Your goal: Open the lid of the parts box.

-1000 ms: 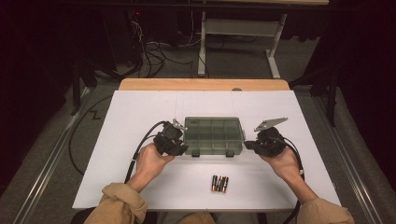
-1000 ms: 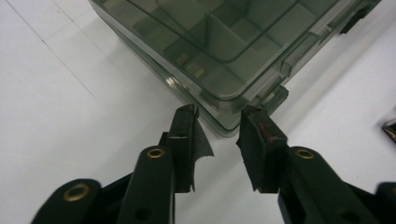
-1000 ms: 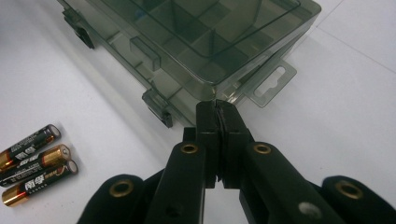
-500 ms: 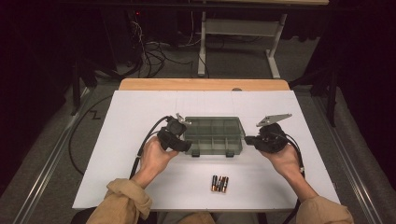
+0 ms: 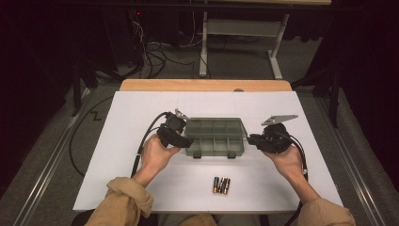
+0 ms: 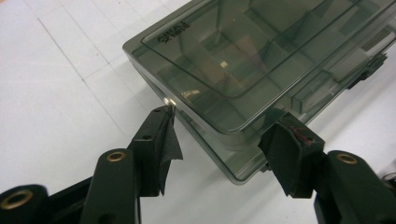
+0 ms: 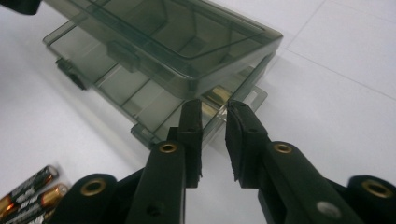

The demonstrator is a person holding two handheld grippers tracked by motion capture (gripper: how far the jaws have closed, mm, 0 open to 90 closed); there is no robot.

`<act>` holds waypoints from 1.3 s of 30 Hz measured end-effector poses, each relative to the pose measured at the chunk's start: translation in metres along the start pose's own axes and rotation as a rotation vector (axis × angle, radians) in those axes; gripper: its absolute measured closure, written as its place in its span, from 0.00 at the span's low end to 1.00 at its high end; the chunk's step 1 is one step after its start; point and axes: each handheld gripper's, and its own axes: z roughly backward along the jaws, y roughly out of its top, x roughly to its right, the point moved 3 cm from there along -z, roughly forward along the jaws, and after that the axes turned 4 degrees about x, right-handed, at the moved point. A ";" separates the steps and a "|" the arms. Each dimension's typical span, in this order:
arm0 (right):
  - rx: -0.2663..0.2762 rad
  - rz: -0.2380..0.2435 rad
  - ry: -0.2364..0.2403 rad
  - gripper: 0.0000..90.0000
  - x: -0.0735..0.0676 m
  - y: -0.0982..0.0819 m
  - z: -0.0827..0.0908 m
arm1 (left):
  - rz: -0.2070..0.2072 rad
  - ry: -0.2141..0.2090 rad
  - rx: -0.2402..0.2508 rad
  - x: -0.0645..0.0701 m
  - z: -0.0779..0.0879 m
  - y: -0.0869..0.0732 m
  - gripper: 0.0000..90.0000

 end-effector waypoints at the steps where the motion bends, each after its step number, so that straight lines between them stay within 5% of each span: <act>1: -0.005 -0.010 -0.008 0.85 0.001 0.000 -0.002 | 0.003 -0.002 0.001 0.001 0.000 0.001 0.50; 19: -0.069 -0.118 -0.050 0.82 0.010 0.004 -0.038 | 0.028 -0.003 0.026 0.002 -0.001 0.014 0.51; 39: -0.112 -0.164 -0.064 0.80 0.010 0.014 -0.055 | 0.043 0.001 0.035 0.001 -0.004 0.020 0.52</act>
